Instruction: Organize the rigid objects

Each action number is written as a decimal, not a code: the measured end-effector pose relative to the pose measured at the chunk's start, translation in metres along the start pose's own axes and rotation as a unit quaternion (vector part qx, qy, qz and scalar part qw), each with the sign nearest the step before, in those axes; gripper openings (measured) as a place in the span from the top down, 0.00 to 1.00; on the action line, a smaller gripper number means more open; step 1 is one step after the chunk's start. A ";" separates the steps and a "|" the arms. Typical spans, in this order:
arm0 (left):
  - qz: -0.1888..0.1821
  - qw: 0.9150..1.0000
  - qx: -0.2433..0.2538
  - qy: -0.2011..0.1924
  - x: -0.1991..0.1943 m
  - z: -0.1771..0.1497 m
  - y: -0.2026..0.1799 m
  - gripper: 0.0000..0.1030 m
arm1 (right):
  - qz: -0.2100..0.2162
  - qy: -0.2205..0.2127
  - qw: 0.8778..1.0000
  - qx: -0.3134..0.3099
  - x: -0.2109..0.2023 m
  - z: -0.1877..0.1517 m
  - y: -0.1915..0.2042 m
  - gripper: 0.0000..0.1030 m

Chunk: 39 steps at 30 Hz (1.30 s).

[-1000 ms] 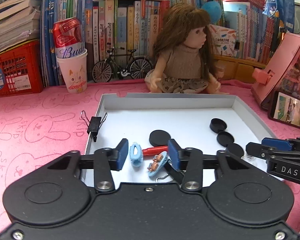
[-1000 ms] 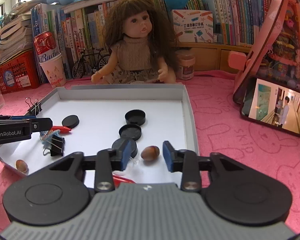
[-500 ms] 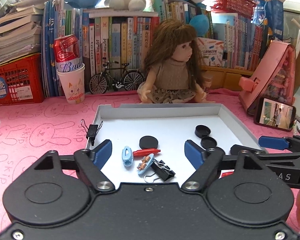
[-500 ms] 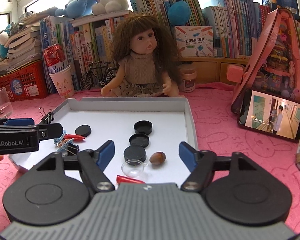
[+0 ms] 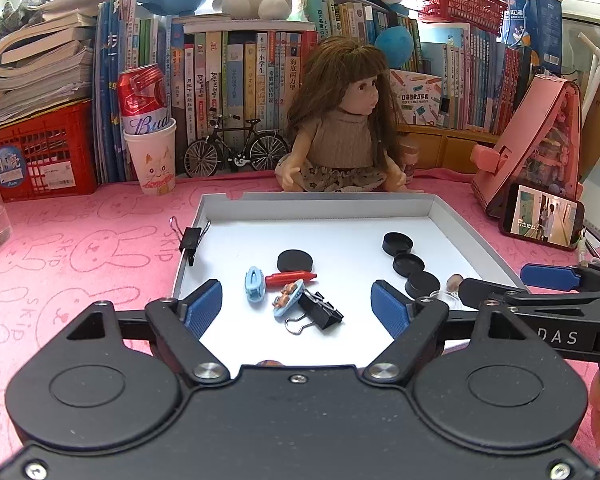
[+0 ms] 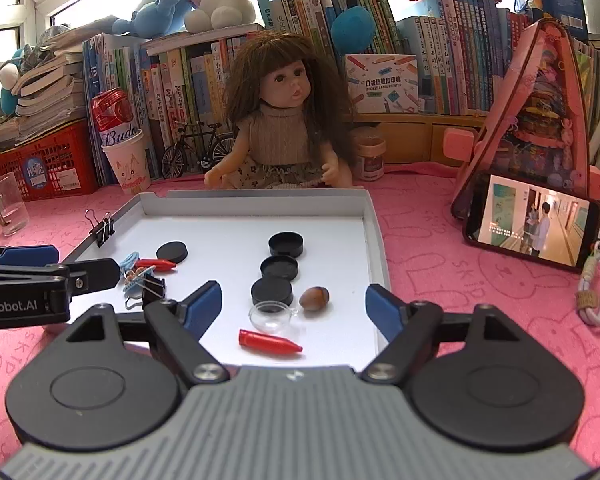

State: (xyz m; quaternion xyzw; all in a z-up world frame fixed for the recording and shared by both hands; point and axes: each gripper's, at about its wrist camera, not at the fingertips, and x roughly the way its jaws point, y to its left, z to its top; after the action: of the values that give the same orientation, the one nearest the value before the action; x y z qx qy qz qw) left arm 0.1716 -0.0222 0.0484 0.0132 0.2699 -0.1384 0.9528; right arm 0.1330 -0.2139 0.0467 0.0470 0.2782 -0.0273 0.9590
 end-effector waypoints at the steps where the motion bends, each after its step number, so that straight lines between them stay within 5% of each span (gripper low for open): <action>1: 0.000 1.000 -0.002 -0.001 -0.002 -0.002 0.000 0.21 | 0.000 0.001 1.000 0.002 -0.001 -0.001 -0.001 0.15; 15: 0.013 1.000 -0.023 0.008 -0.030 -0.031 0.001 0.13 | -0.005 0.000 1.000 0.008 -0.027 -0.021 0.002 0.11; 20: 0.022 0.999 -0.018 0.017 -0.034 -0.048 -0.001 0.12 | -0.005 0.004 1.000 -0.002 -0.034 -0.033 0.006 0.00; 39: 0.058 0.997 -0.011 0.048 -0.017 -0.069 -0.007 0.08 | -0.034 0.047 0.998 -0.031 -0.021 -0.053 0.015 0.00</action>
State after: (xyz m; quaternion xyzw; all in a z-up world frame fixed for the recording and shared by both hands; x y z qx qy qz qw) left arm 0.1206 -0.0175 -0.0008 0.0247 0.3154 -0.0792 0.9453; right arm 0.0889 -0.1929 0.0146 0.0093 0.3247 -0.0494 0.9445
